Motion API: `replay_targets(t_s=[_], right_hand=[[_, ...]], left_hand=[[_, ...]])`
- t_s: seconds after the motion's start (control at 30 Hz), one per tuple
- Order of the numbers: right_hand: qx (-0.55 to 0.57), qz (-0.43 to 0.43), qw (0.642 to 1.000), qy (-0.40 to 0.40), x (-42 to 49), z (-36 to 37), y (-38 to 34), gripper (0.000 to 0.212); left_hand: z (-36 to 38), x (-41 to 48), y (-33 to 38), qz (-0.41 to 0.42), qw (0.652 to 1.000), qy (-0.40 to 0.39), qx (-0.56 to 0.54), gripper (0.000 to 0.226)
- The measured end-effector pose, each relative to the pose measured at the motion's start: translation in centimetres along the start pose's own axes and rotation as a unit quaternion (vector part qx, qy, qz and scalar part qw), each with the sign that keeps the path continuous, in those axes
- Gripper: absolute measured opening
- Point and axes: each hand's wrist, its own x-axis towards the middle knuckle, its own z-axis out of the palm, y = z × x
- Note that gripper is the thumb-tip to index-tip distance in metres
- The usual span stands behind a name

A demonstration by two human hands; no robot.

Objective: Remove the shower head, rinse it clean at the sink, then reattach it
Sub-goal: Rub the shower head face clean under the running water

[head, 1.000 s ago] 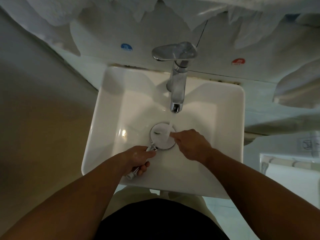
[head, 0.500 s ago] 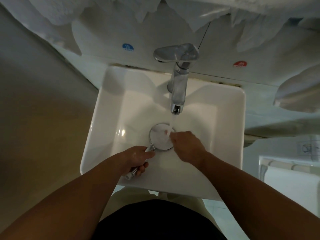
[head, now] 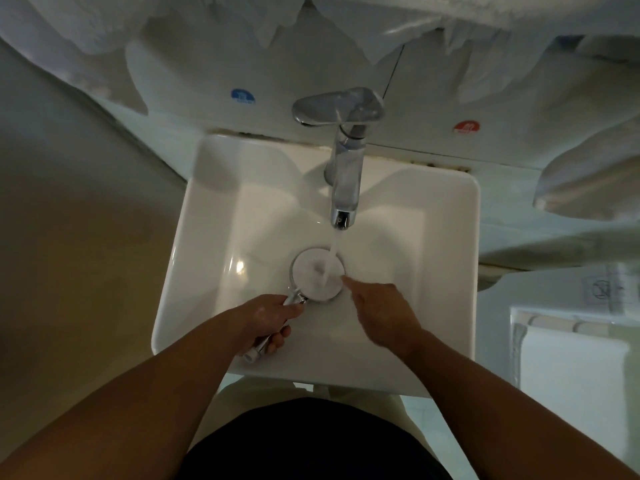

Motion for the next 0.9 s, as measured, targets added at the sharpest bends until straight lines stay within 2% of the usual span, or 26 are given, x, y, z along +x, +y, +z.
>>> replay_targets(t_s=[0.07, 0.17, 0.2, 0.33, 0.47, 0.6, 0.7, 0.83, 0.9], right_hand=[[0.002, 0.022, 0.999, 0.034, 0.5, -0.3, 0.9, 0.046], [-0.021, -0.035, 0.997, -0.062, -1.3, 0.4, -1.1, 0.051], [-0.031, -0.049, 0.996, -0.068, -1.6, 0.4, -1.2, 0.052], [0.002, 0.041, 0.999, 0.012, 0.2, -1.0, 1.3, 0.047], [-0.024, -0.021, 0.998, -0.054, -1.4, 0.0, -0.9, 0.051], [0.019, 0.046, 0.998, 0.039, 0.4, -0.7, 2.0, 0.047], [0.029, -0.006, 0.999, -0.027, -1.5, 0.2, 0.6, 0.045], [0.039, 0.009, 0.998, 0.038, -1.3, -0.1, 2.7, 0.043], [0.028, -0.010, 1.000, -0.003, -2.0, 0.0, 2.3, 0.043]], left_hand=[[0.0, -0.1, 0.0, 0.001, 1.000, 0.002, -0.005, 0.023], [-0.1, 0.0, 0.0, -0.008, 1.000, 0.002, -0.008, 0.022], [-0.1, 0.0, 0.0, -0.009, 1.000, 0.003, -0.008, 0.023], [0.1, 0.0, -0.1, 0.002, 1.000, 0.001, -0.007, 0.022], [0.0, -0.2, 0.0, -0.003, 1.000, 0.002, -0.004, 0.020], [0.1, -0.2, 0.0, 0.000, 1.000, 0.002, -0.011, 0.018], [0.1, -0.1, 0.0, -0.002, 1.000, -0.001, -0.013, 0.019], [0.3, -0.3, 0.1, -0.002, 1.000, 0.000, -0.021, 0.021], [0.3, -0.4, 0.0, -0.001, 1.000, 0.003, -0.018, 0.021]])
